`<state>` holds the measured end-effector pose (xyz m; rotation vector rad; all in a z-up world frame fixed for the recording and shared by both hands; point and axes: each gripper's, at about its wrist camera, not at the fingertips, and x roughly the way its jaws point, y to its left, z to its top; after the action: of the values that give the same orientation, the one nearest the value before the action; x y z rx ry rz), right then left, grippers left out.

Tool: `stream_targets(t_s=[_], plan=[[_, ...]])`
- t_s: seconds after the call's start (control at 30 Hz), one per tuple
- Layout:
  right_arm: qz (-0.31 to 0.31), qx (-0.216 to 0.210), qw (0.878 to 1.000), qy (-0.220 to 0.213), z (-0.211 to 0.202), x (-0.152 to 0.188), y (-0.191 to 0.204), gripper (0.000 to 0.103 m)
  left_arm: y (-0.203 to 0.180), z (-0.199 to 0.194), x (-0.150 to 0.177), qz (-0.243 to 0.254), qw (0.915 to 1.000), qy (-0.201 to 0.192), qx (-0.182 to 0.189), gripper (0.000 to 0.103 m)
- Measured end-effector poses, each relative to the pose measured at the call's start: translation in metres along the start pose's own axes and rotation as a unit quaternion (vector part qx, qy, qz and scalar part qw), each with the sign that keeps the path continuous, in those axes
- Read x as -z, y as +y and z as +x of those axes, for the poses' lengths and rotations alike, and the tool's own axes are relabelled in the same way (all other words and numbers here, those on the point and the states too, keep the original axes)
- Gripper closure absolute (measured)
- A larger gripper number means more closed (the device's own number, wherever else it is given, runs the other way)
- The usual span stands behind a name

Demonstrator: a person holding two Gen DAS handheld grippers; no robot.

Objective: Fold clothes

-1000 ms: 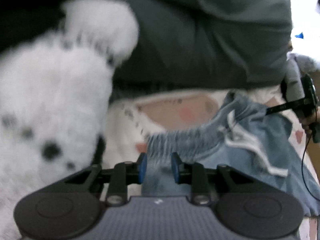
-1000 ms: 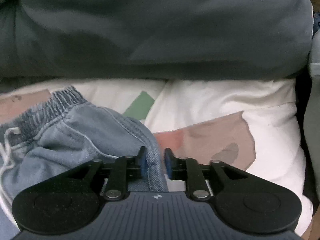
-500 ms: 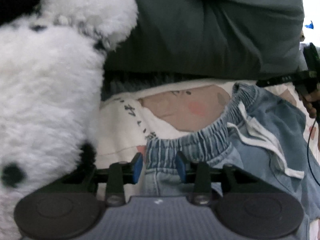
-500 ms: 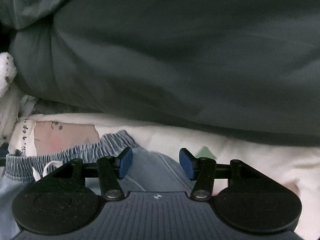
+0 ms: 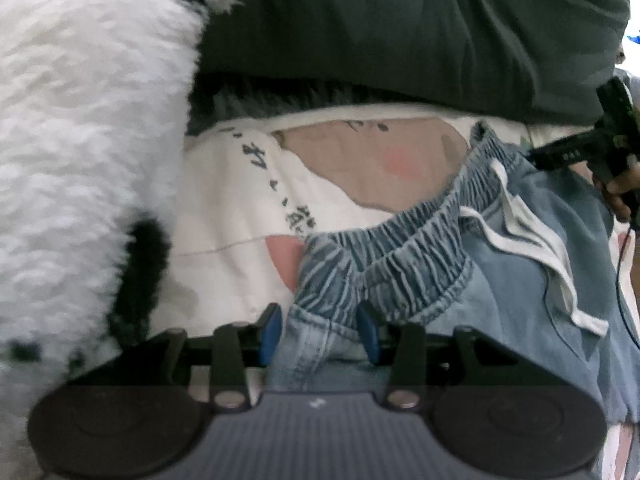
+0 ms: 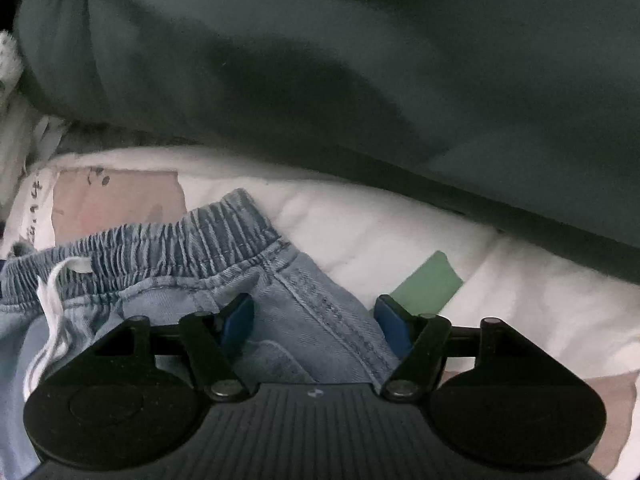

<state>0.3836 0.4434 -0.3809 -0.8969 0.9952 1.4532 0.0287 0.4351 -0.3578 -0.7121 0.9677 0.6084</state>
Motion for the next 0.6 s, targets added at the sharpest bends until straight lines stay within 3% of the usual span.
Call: stream_targets(t_s=[0.03,0.13,0.2,0.3,0.43,0.5,0.6], plan=[[-0.006,0.000,1.000,0.000,0.001,0.000,0.003,0.041,0.000,0.001,-0.001,0.001,1.0000,0.004,0.002,0.058],[-0.028,0.005,1.000,-0.001,0.001,-0.001,0.012,0.067,0.001,0.004,-0.003,0.005,0.9998,0.018,0.009,0.060],[-0.047,0.023,0.999,-0.004,-0.001,-0.002,0.019,0.087,-0.002,0.004,-0.004,0.015,0.9997,0.020,0.008,0.066],[-0.060,0.053,0.997,-0.021,-0.013,0.000,0.025,0.092,-0.006,-0.003,-0.005,0.025,0.9996,-0.006,-0.003,0.080],[-0.061,0.094,0.992,-0.060,-0.036,0.004,0.027,0.094,-0.010,-0.023,-0.011,0.037,0.9972,-0.061,-0.021,0.082],[-0.052,0.131,0.986,-0.087,-0.048,0.004,0.025,0.100,-0.013,-0.029,-0.018,0.045,0.9951,-0.082,-0.033,0.082],[-0.029,0.143,0.984,-0.101,-0.054,0.002,0.020,0.100,-0.014,-0.036,-0.027,0.049,0.9917,-0.109,-0.048,0.082]])
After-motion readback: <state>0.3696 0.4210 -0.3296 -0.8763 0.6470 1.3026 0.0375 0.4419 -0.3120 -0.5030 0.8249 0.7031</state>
